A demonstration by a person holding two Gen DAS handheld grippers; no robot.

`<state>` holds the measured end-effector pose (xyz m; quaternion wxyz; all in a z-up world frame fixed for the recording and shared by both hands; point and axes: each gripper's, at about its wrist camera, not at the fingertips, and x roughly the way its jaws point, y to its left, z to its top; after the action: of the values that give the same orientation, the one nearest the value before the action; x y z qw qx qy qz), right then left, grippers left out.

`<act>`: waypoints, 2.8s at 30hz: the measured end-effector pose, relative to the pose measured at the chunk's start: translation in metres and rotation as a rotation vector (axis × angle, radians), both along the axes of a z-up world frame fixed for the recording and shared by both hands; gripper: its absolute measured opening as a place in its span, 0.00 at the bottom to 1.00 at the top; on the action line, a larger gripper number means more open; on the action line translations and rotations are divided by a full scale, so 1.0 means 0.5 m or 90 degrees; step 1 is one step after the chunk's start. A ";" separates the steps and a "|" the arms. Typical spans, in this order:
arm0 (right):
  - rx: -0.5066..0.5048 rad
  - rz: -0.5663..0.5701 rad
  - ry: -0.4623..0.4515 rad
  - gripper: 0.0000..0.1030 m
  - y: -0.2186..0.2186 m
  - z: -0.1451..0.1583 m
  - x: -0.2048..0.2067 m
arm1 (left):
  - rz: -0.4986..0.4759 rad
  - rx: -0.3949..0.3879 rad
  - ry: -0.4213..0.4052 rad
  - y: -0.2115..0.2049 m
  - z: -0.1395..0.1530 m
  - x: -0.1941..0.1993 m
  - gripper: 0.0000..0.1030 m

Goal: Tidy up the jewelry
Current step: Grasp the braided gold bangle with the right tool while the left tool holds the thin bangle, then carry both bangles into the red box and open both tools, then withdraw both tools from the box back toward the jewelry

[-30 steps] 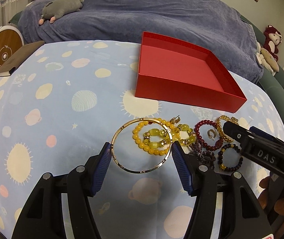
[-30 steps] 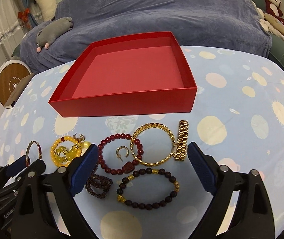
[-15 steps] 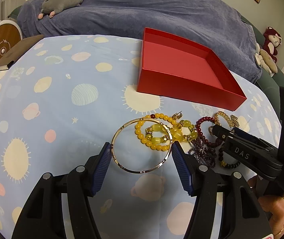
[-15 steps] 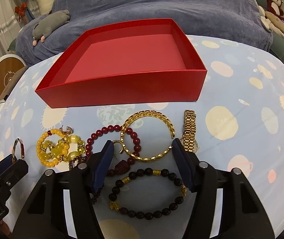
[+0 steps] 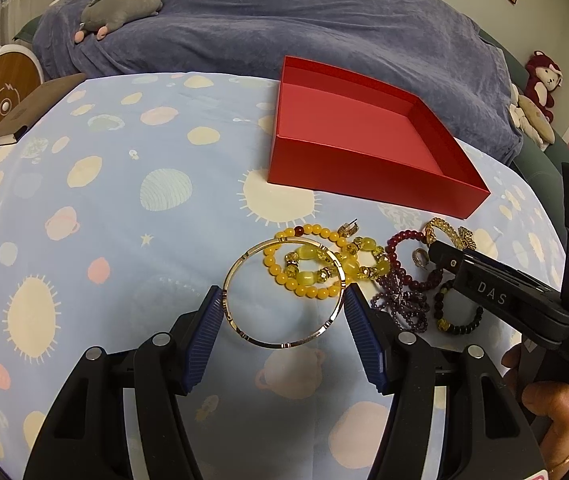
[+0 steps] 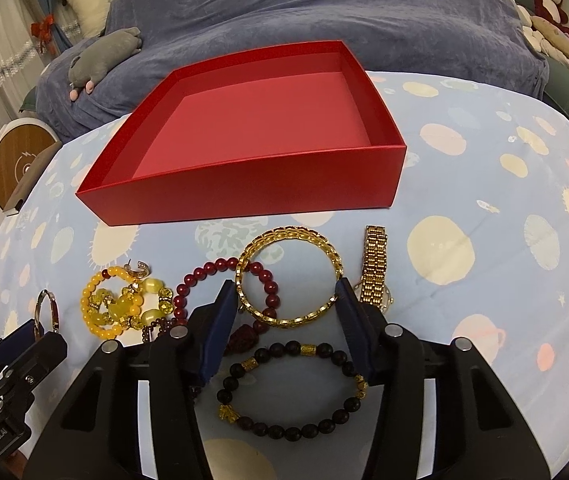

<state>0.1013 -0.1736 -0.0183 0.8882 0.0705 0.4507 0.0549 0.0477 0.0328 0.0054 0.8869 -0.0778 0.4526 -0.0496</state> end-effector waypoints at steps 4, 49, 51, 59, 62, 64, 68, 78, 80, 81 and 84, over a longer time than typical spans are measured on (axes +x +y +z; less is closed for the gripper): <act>0.015 0.002 -0.027 0.47 -0.012 0.036 -0.018 | -0.002 0.000 -0.007 0.000 0.009 -0.001 0.57; 0.022 -0.004 -0.058 0.56 -0.060 0.122 0.431 | -0.092 0.035 -0.021 -0.122 0.057 0.544 0.58; 0.011 -0.009 -0.076 0.63 -0.059 0.129 0.422 | -0.081 0.035 -0.027 -0.116 0.060 0.540 0.62; 0.031 -0.012 -0.116 0.73 -0.092 0.193 0.312 | -0.047 0.018 -0.060 -0.057 0.106 0.454 0.69; 0.027 -0.008 -0.125 0.73 -0.100 0.214 0.246 | -0.044 0.023 -0.071 -0.034 0.126 0.388 0.72; 0.021 -0.005 -0.132 0.73 -0.101 0.226 0.204 | -0.039 0.025 -0.077 -0.019 0.136 0.343 0.73; 0.010 -0.004 -0.134 0.74 -0.106 0.238 0.121 | -0.048 0.028 -0.069 -0.005 0.146 0.272 0.73; 0.005 -0.008 -0.110 0.74 -0.098 0.198 -0.048 | -0.050 0.020 -0.051 0.006 0.122 0.119 0.73; 0.007 -0.012 -0.106 0.74 -0.096 0.184 -0.075 | -0.050 0.024 -0.044 0.003 0.107 0.092 0.73; 0.007 -0.015 -0.105 0.74 -0.096 0.176 -0.086 | -0.051 0.024 -0.040 0.002 0.099 0.079 0.73; 0.010 -0.011 -0.090 0.74 -0.092 0.152 -0.105 | -0.053 0.028 -0.030 -0.003 0.073 0.053 0.73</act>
<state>0.0490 -0.2198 0.0579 0.9178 0.0771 0.3855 0.0552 0.0742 0.0312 0.0420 0.8959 -0.0384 0.4356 -0.0786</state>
